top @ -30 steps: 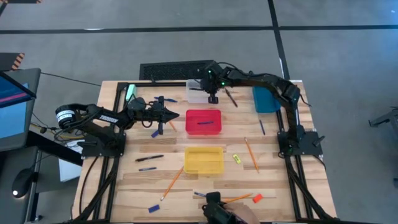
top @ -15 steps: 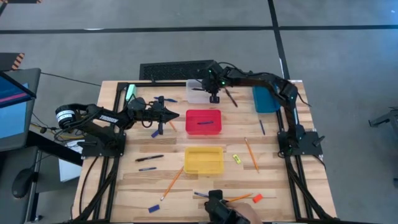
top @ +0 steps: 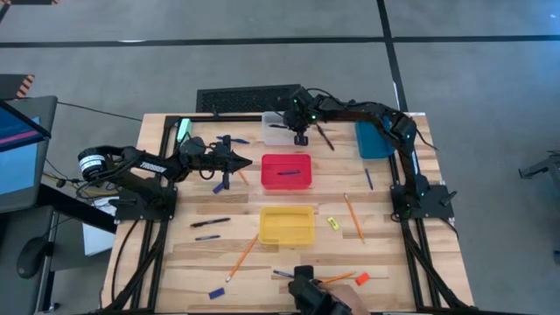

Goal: Sort crayons/erasers/pens/pencils in bins
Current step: Put the middle right black ballpen into the transparent bin, then put the top left orange pencil into the yellow bin

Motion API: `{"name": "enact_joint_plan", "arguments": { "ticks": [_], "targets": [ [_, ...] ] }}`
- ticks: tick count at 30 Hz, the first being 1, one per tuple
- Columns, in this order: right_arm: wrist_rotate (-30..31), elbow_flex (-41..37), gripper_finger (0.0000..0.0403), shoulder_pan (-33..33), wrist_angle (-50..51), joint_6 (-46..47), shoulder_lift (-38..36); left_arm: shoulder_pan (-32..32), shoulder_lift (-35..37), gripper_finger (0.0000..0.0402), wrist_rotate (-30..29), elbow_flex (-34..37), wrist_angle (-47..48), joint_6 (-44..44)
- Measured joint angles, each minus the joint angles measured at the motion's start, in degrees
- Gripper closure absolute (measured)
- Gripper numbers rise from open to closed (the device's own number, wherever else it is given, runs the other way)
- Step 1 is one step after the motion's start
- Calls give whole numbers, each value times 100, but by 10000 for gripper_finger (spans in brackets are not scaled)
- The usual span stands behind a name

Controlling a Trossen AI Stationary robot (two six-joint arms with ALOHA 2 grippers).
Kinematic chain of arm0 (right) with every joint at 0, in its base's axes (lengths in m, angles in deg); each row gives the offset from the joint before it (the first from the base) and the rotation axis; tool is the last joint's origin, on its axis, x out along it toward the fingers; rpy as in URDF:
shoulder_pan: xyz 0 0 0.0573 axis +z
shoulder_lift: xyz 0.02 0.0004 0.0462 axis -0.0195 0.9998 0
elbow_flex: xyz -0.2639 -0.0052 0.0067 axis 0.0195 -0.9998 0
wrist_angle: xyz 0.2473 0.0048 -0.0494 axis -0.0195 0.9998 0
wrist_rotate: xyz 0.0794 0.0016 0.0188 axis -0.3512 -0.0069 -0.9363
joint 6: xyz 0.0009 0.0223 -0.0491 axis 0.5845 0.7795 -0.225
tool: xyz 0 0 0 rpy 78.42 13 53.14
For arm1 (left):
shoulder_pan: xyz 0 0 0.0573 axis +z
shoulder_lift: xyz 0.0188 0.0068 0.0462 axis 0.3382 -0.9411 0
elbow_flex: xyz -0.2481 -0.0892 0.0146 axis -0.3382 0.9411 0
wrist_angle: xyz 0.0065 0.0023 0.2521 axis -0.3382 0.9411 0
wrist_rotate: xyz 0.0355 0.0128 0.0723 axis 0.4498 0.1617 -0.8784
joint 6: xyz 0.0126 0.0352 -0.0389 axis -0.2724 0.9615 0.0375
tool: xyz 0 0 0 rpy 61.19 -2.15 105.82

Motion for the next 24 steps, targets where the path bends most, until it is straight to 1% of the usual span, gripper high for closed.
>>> {"name": "enact_joint_plan", "arguments": {
  "ticks": [5,13,18,22,24],
  "targets": [
    [1,10,377,-16,-57,9,42,0,0,401,0,0,0,0],
    [30,-2,330,-17,-75,91,57,0,0,401,0,0,0,2],
    [168,0,306,-15,-75,214,57,0,0,401,0,0,4,-20],
    [174,-2,295,-7,-22,239,23,0,0,401,-2,0,4,-22],
    [355,-7,295,28,11,231,-92,2,0,401,0,0,6,-16]
  ]
}}
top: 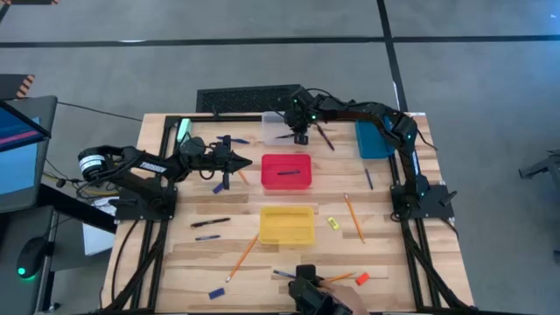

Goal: Sort crayons/erasers/pens/pencils in bins
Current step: Put the top left orange pencil into the yellow bin

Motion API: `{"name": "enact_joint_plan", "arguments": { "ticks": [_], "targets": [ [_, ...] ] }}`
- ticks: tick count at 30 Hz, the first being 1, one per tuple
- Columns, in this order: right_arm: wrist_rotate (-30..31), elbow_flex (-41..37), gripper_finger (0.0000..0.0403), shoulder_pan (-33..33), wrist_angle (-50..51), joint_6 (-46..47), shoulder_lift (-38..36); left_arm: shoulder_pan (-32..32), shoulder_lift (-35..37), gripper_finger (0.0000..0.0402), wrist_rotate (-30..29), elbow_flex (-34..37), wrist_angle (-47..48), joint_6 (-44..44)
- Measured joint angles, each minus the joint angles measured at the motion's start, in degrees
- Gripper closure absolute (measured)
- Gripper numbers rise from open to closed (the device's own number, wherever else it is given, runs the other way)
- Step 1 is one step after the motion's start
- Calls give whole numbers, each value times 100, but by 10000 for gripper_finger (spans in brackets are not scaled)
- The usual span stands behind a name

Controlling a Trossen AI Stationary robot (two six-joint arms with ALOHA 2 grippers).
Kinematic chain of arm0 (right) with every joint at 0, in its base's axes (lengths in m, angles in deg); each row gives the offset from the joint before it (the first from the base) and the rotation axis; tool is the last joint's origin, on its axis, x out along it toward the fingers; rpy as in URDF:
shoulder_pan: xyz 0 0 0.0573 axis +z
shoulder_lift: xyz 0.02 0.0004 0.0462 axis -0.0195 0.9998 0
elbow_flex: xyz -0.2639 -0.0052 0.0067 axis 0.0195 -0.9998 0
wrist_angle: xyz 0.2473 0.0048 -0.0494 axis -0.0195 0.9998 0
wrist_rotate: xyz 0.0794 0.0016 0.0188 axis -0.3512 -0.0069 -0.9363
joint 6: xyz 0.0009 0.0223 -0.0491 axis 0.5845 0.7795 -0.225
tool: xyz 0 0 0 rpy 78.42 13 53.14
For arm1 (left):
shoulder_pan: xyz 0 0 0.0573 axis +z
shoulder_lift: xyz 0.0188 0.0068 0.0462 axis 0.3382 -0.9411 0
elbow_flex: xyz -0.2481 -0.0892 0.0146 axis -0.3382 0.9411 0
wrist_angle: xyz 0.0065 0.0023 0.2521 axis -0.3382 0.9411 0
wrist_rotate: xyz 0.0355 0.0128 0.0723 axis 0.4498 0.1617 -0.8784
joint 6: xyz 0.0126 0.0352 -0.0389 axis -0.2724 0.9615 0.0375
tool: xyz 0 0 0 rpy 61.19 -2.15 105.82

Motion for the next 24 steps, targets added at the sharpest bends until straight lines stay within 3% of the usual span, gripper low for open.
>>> {"name": "enact_joint_plan", "arguments": {
  "ticks": [6,9,11,24],
  "targets": [
    [463,2,348,273,105,-348,-664,-2,0,401,0,0,7,16],
    [435,-71,390,394,18,-373,-1107,0,0,401,0,0,15,18],
    [317,-339,395,428,-200,-221,-1415,-2,2,401,-2,0,33,19],
    [-510,-4012,400,567,-3609,1224,-3523,-9,2,401,-28,-71,566,106]
  ]
}}
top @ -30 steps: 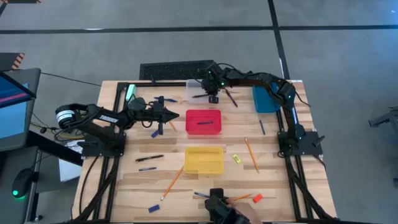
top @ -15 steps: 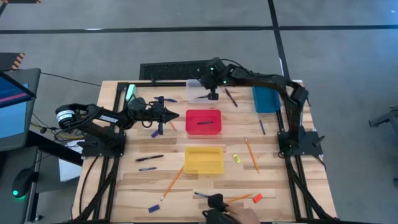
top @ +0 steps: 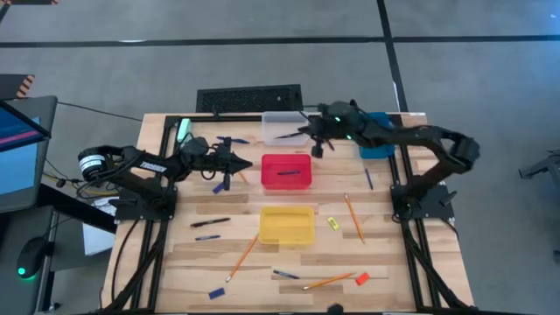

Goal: Sort crayons/erasers/pens/pencils in bins
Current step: Put the top left orange pencil into the yellow bin

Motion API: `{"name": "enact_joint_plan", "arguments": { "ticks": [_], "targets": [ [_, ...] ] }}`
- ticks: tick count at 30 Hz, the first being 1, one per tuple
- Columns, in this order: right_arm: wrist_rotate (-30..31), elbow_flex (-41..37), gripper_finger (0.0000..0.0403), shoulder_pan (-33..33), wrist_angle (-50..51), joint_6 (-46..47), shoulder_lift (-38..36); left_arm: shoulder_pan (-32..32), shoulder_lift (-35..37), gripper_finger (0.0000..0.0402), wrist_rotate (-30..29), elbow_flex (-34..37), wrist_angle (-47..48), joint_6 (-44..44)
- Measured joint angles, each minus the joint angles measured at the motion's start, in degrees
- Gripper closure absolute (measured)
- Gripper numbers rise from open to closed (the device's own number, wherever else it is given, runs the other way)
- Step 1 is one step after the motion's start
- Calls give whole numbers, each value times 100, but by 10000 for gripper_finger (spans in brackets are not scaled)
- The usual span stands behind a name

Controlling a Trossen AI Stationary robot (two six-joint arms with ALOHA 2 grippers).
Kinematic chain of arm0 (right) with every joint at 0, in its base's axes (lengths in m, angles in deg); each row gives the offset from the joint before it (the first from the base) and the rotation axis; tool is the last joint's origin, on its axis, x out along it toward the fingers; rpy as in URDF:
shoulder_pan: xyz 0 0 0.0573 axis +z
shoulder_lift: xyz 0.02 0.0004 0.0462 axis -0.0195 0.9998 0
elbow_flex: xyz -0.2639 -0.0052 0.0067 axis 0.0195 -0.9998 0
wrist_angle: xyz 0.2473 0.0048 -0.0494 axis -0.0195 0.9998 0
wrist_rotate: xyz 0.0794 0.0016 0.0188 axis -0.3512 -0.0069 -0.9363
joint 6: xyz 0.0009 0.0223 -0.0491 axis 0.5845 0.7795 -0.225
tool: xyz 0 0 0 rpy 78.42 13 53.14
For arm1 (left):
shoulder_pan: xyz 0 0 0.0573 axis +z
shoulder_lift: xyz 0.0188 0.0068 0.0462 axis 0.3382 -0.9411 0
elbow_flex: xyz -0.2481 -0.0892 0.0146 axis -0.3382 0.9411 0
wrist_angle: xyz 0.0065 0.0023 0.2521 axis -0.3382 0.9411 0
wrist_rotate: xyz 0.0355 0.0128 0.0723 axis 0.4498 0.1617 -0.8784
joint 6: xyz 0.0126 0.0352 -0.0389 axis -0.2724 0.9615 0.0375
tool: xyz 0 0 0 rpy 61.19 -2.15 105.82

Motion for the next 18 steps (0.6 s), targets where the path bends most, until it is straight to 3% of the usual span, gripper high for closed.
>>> {"name": "enact_joint_plan", "arguments": {
  "ticks": [8,18],
  "targets": [
    [-14,-1658,401,575,-1438,654,-1145,-132,0,401,-15,-390,1052,381],
    [-10,-2858,401,732,-3133,1185,-1518,-716,0,401,-762,-1290,3941,1211]
  ]
}}
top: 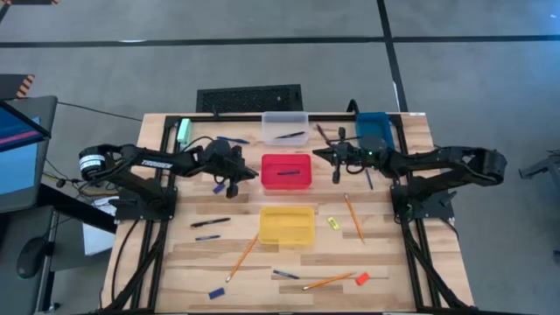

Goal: Sort crayons/erasers/pens/pencils in bins
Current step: Put the top left orange pencil into the yellow bin

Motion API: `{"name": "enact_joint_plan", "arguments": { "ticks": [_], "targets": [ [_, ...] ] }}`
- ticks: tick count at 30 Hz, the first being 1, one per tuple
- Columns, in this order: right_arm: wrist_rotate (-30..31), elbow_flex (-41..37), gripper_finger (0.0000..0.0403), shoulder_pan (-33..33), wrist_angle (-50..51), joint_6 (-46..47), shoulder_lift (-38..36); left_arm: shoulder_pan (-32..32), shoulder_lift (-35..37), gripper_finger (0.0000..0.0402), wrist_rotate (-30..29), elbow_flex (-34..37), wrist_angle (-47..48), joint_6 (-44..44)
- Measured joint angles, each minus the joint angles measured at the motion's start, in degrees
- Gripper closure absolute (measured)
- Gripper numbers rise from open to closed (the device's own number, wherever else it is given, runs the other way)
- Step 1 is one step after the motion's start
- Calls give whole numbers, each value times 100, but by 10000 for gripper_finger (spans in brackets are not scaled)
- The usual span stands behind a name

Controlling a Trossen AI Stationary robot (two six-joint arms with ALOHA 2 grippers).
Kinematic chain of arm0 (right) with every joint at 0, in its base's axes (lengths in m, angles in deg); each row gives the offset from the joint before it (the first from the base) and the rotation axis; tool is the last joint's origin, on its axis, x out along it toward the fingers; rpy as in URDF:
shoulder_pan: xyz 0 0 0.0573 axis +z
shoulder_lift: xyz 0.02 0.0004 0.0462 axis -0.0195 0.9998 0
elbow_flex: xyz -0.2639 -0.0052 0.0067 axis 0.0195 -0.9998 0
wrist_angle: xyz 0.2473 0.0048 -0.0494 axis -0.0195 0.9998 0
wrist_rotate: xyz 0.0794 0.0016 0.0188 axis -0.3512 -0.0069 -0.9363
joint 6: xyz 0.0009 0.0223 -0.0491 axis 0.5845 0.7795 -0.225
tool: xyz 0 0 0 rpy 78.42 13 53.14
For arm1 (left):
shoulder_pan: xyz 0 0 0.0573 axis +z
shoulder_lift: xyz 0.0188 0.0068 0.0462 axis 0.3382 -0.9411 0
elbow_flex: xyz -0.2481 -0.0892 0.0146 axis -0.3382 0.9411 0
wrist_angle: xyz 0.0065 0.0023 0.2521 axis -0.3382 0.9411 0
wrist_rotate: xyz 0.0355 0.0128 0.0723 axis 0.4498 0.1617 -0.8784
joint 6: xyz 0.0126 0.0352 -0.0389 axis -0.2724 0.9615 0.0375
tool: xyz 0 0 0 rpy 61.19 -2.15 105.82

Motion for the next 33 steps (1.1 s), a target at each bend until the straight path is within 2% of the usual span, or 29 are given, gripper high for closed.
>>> {"name": "enact_joint_plan", "arguments": {
  "ticks": [4,8,11,16,21,26,33],
  "targets": [
    [4,-75,402,-154,-8,-91,57,-121,0,401,-744,-140,466,0],
    [9,-85,402,-387,-13,-148,150,-92,0,401,-935,-350,761,-509],
    [11,-85,402,-533,-41,9,163,-71,0,401,-1053,-630,1218,-1167],
    [0,-6,402,-709,-528,1046,157,-106,0,401,-1202,-1119,1661,-2755],
    [-144,175,402,-861,-607,1539,25,-105,0,401,-1586,-1704,1779,-3546],
    [-146,352,402,-941,-323,1487,18,-106,0,401,-1750,-1984,1787,-3242],
    [-142,376,402,-562,487,27,18,-161,0,401,-1771,-1958,2509,-1444]
  ]
}}
